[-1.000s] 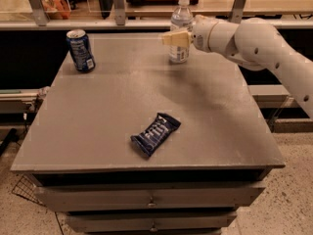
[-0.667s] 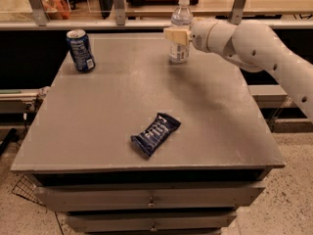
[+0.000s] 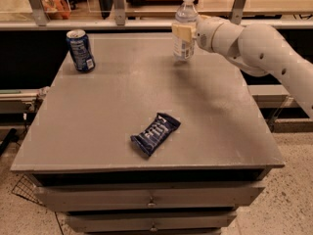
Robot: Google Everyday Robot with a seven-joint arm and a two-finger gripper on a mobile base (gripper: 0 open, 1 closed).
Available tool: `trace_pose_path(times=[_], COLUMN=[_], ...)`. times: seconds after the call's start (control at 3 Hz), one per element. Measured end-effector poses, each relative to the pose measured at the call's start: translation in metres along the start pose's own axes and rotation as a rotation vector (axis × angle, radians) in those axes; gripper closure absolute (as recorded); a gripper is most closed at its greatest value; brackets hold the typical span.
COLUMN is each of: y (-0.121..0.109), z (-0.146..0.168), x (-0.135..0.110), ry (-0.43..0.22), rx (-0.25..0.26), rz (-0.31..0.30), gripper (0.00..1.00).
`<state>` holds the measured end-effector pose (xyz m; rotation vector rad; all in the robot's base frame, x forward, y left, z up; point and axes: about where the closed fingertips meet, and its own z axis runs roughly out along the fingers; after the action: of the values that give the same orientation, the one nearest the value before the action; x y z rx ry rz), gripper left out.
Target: Move blue plastic bottle near rxbar blueberry
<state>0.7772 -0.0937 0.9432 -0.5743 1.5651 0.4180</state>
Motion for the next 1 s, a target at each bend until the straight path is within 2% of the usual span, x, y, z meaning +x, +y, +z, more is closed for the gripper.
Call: trace_pose_path(times=[0.33,0.67,1.0], y=[0.02,0.045,0.058], z=[-0.038,-0.11,-0.154], x=[-0.028,-0.041,-0.041], ry=[-0.058,-0.027,0.002], rx=[-0.038,-0.063,-0.078], rz=[0.06,0.033,0.004], gripper=[1.0,1.0,1.0])
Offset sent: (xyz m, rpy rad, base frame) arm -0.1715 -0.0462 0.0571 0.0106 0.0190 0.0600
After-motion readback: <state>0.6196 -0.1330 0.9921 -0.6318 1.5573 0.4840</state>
